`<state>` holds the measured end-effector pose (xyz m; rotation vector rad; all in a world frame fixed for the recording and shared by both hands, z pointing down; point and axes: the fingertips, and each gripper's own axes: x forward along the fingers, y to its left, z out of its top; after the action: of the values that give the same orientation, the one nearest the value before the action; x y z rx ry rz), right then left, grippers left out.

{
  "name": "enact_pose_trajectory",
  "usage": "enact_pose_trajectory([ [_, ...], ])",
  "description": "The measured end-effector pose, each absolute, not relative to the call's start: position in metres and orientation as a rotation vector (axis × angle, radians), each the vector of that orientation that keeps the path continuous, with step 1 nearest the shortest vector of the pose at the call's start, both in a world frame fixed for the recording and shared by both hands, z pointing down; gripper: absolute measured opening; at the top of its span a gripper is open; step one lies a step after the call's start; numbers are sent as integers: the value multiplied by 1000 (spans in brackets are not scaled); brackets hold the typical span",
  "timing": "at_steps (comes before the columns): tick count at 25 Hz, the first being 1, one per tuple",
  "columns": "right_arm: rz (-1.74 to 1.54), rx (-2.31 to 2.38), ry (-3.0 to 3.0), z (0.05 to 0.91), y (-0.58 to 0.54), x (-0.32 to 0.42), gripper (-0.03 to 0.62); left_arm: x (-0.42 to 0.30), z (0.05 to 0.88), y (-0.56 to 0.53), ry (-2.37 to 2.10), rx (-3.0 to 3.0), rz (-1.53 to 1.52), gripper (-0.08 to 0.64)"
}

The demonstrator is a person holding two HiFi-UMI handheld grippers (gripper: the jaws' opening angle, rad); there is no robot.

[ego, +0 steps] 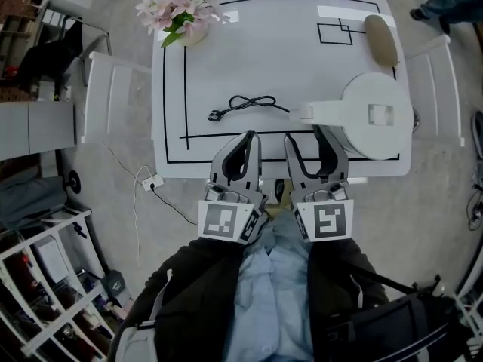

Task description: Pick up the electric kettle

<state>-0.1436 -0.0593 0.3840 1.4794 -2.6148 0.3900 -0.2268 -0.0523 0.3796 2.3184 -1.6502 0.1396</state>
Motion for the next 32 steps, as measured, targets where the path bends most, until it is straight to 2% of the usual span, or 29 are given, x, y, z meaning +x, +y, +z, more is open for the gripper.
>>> enact_pose_trajectory([
  [14,305,1583,-2637,371,-88,-155,229,-240,390,-71,-1678,2269,185,5],
  [32,269,1579,-2615,376,-88,-152,229,-229,398,-91,-1646,2280,207,5],
])
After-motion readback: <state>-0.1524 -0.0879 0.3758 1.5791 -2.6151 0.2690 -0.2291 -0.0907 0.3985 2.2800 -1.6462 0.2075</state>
